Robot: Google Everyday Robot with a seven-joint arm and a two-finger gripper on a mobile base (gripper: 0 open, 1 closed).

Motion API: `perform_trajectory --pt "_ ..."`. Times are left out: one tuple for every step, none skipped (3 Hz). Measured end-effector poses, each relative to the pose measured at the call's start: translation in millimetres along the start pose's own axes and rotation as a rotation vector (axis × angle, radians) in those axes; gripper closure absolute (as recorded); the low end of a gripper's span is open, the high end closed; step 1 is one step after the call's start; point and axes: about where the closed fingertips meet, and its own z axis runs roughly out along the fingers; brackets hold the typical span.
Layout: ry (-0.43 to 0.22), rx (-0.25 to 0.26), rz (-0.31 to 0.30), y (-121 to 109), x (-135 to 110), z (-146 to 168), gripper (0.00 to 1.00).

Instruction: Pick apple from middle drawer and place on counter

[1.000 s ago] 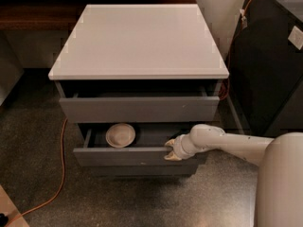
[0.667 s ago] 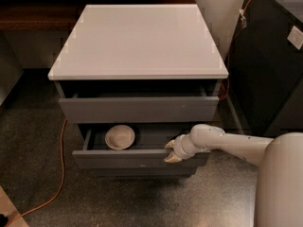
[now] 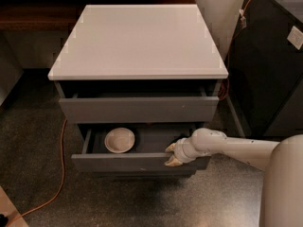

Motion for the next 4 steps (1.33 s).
perform_trajectory --pt "-0.009 0.002 0.007 19 -1 -5 1.00" --pt "-0.010 0.002 0.008 21 -1 -5 1.00" --pt "-0.018 0.003 0.010 43 -1 -10 1.00" --pt "-0.030 -0.002 0.005 75 -2 -17 1.00"
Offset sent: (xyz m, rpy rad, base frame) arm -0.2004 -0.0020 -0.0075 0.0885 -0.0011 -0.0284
